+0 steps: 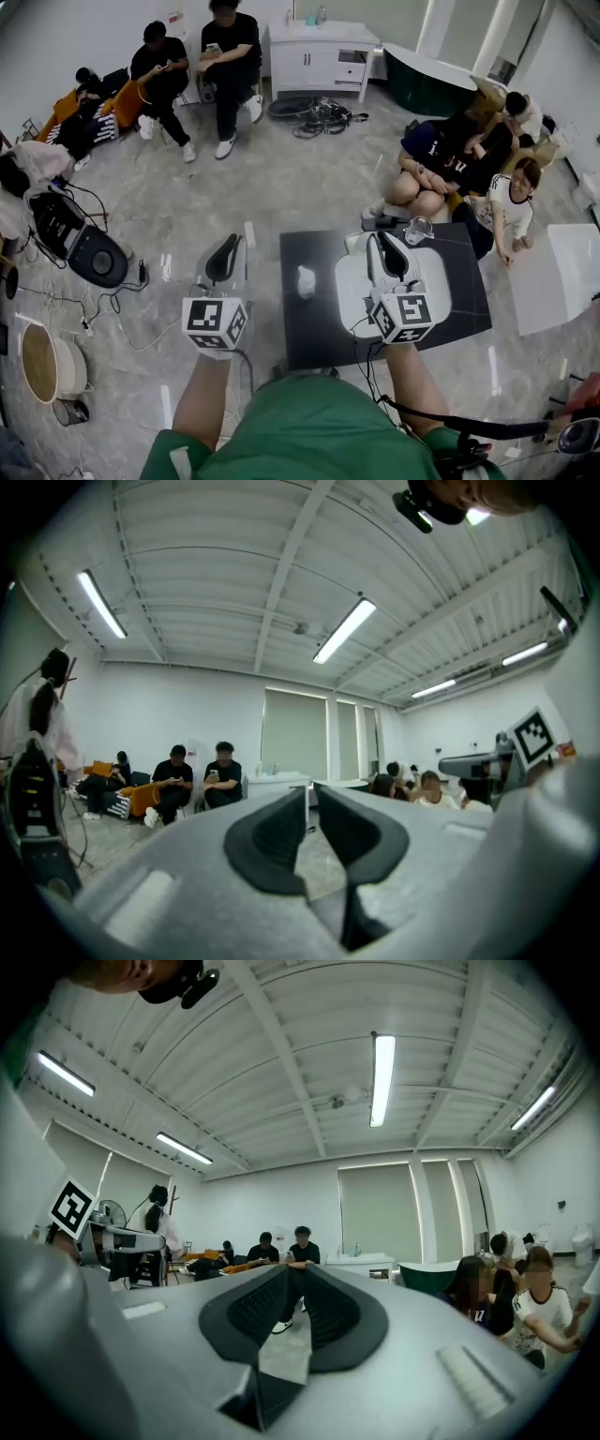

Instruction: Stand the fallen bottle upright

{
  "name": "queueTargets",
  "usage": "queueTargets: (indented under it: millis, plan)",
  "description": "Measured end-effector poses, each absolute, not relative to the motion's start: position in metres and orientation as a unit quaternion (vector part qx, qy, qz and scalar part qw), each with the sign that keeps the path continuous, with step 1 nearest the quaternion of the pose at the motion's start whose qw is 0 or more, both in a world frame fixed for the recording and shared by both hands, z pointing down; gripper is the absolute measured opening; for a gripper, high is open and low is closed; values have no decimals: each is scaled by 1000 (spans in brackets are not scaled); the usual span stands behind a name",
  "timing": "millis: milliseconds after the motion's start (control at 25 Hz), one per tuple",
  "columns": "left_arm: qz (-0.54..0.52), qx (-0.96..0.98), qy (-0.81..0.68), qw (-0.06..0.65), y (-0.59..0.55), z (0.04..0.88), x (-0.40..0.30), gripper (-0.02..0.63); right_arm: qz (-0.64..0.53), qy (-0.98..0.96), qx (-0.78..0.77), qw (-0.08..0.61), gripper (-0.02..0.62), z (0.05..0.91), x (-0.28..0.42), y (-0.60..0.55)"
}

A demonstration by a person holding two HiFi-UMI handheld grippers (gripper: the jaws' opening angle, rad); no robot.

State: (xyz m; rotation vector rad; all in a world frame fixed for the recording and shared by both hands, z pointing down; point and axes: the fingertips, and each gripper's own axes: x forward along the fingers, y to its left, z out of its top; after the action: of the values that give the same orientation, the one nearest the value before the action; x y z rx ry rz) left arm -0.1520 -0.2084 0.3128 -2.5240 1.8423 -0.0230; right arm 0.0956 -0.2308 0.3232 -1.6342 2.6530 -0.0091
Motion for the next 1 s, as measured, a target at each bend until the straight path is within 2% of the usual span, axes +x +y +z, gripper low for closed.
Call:
queueTargets:
  millis: [360,1000]
  plan:
    - [-3,-820,571,34,-212,292,-130,40,15,842,-538,30,55,305,118,-222]
    - [4,-831,556,20,-224,309,-124,40,21,835,-550,12,55,318,126,-223]
